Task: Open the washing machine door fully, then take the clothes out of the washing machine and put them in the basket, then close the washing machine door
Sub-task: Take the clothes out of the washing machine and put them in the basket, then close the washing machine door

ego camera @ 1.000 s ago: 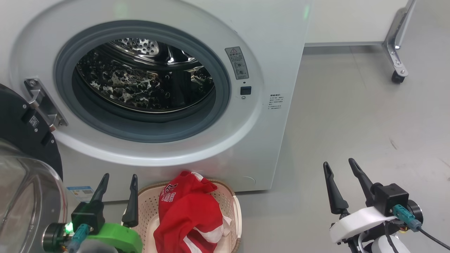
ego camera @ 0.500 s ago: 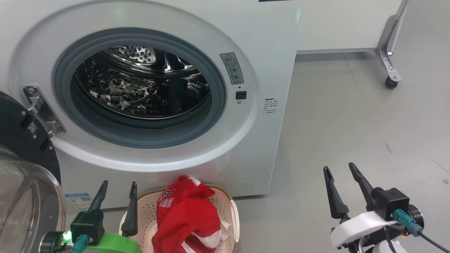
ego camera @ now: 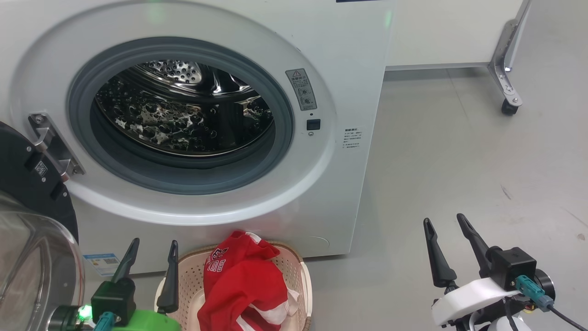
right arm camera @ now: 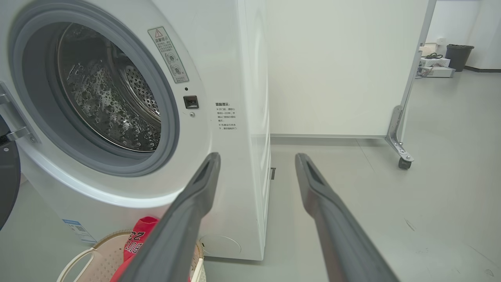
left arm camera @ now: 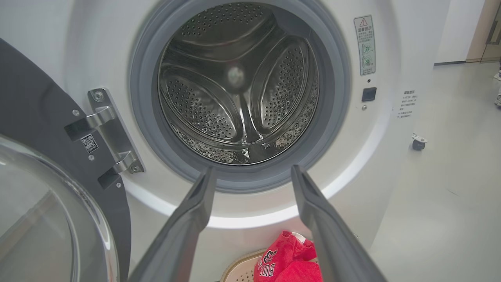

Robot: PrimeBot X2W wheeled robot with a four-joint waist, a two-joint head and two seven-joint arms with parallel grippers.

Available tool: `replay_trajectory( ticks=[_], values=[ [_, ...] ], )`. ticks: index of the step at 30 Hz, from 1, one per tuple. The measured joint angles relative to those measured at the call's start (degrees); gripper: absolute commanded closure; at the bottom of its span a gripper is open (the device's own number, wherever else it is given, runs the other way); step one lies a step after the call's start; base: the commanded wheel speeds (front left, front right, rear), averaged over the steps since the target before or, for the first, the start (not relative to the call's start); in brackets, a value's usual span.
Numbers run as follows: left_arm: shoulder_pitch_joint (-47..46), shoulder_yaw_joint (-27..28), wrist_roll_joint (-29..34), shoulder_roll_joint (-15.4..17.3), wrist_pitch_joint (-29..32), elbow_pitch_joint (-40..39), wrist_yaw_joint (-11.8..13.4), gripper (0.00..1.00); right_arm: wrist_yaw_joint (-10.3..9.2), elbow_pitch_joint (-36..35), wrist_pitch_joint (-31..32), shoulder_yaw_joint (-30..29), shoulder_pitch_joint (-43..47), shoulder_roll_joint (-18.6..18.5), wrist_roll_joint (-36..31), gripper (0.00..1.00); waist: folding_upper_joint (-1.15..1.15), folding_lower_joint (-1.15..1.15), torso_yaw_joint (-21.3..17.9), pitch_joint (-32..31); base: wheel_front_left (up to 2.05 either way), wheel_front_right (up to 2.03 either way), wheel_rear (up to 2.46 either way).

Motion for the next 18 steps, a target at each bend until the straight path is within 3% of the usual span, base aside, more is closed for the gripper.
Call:
replay_trajectory(
  ticks=[18],
  values=[
    [1.59, 0.11, 1.96, 0.58, 2.0, -3.78, 1.51, 0.0, -0.54, -1.21, 0.51, -0.19, 0.4, -0.3, 0.02, 0.0, 0.0, 0.0, 0.08, 0.11, -0.25, 0.25, 0.0]
  ],
)
